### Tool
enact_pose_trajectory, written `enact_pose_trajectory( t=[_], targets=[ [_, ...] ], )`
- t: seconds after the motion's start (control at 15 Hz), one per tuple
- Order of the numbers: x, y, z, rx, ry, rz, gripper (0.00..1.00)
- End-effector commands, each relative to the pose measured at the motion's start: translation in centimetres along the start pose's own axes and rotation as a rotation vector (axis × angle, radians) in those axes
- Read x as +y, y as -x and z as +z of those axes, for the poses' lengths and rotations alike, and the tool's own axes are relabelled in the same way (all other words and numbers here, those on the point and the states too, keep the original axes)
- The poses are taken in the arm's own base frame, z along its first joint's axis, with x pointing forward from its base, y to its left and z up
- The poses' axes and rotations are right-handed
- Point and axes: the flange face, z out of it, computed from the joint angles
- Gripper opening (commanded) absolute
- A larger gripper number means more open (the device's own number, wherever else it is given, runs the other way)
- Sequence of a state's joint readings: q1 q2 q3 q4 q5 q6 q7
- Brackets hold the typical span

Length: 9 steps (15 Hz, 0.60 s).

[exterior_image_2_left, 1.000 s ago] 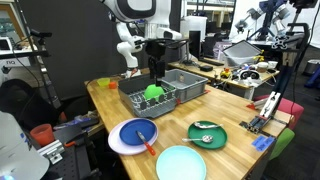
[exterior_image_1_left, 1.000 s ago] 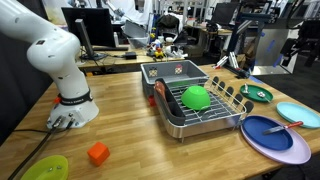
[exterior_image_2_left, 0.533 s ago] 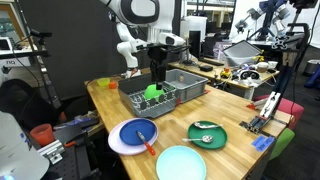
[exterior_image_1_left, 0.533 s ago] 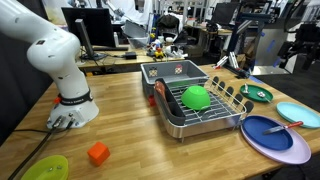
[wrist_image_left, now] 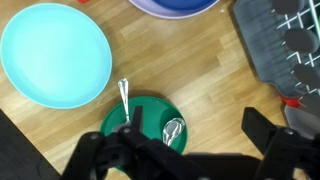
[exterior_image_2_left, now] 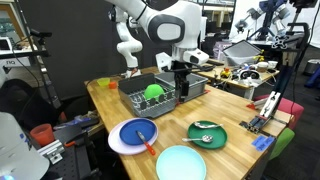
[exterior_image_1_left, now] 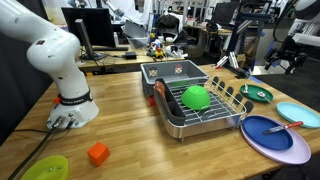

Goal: Move the silver spoon from the green pate to the blue plate

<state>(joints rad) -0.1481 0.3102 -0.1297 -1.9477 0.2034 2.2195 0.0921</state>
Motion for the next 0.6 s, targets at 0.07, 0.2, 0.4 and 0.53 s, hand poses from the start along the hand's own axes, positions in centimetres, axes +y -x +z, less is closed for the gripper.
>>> enact_pose_trajectory(
  t=[0.07,0.2,0.4,0.53],
  targets=[
    [0.5,-4.7,2.3,0.064,0.009,0.01,1.0],
    [0.8,-6.4,3.4,0.097,0.032,0.01,1.0],
    [1.1,-8.4,4.8,0.135,0.049,0.008,1.0],
    [1.4,-9.3,5.6,0.143,0.063,0.008,1.0]
  ],
)
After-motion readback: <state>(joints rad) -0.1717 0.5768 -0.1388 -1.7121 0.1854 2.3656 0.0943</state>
